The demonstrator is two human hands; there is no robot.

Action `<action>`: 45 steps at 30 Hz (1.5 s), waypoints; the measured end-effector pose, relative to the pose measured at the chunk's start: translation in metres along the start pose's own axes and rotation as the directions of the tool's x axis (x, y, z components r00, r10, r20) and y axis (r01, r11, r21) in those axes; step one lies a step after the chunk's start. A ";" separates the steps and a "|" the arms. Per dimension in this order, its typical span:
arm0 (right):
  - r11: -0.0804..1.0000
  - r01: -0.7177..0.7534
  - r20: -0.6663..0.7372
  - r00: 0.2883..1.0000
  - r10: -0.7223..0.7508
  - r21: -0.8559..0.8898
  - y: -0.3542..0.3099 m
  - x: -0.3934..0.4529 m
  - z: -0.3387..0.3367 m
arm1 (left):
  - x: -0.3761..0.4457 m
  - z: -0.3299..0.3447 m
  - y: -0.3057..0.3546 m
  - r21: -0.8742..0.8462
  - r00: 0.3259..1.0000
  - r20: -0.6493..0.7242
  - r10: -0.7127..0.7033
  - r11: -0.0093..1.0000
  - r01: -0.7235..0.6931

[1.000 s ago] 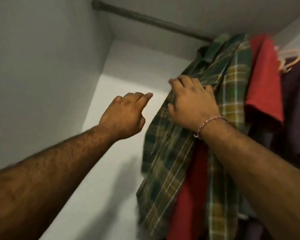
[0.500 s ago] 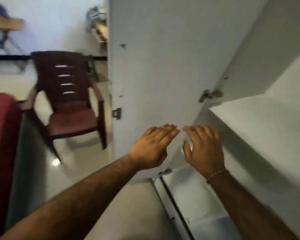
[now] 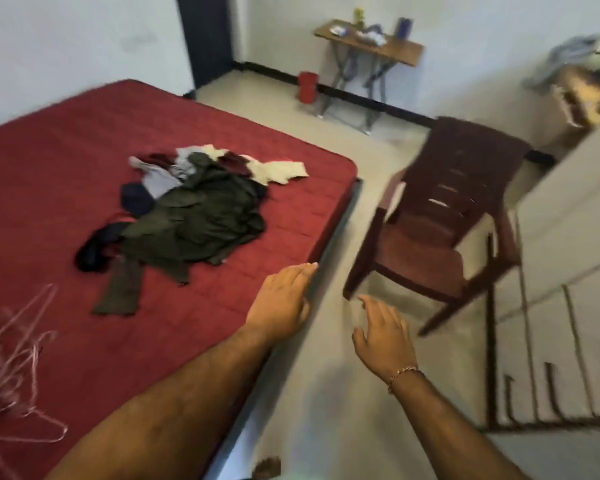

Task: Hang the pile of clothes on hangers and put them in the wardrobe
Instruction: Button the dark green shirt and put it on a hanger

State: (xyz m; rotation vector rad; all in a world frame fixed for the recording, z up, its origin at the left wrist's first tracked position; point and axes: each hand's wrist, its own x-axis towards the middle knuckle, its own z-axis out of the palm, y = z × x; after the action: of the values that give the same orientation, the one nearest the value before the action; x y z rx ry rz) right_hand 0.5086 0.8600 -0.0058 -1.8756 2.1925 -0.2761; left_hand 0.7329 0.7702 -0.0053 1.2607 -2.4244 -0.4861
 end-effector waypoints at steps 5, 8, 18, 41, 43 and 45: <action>0.977 0.212 0.124 0.970 -0.211 0.009 -0.087 0.114 0.032 | -0.008 -0.047 -0.104 0.050 0.962 -0.083 -0.260 0.963 0.264; 0.960 0.279 0.193 0.940 -0.280 0.033 -0.132 0.173 0.052 | -0.008 -0.063 -0.150 0.047 0.908 -0.111 -0.405 0.910 0.412; 0.913 0.404 0.416 0.821 -0.391 0.060 -0.210 0.418 0.156 | 0.115 -0.072 -0.298 0.049 0.732 -0.106 -0.672 0.732 0.679; 0.547 -0.556 0.750 0.236 -0.618 0.625 -0.284 0.629 0.217 | 0.207 -0.019 -0.372 -0.031 0.370 0.152 -0.916 0.370 0.929; 0.384 -0.679 0.639 0.163 -0.751 0.625 -0.301 0.612 0.186 | 0.210 -0.016 -0.377 -0.170 0.328 0.127 -0.936 0.305 0.937; 0.305 -0.710 0.538 0.122 -0.834 0.635 -0.316 0.596 0.159 | 0.211 -0.014 -0.382 -0.356 0.293 -0.002 -0.956 0.275 0.893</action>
State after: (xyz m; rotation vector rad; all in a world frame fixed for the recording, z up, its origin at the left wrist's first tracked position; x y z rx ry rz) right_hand 0.7675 0.2241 -0.0994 -0.7005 0.3544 -0.1411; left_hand 0.8952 0.3866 -0.1347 2.3674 -1.0434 -0.8910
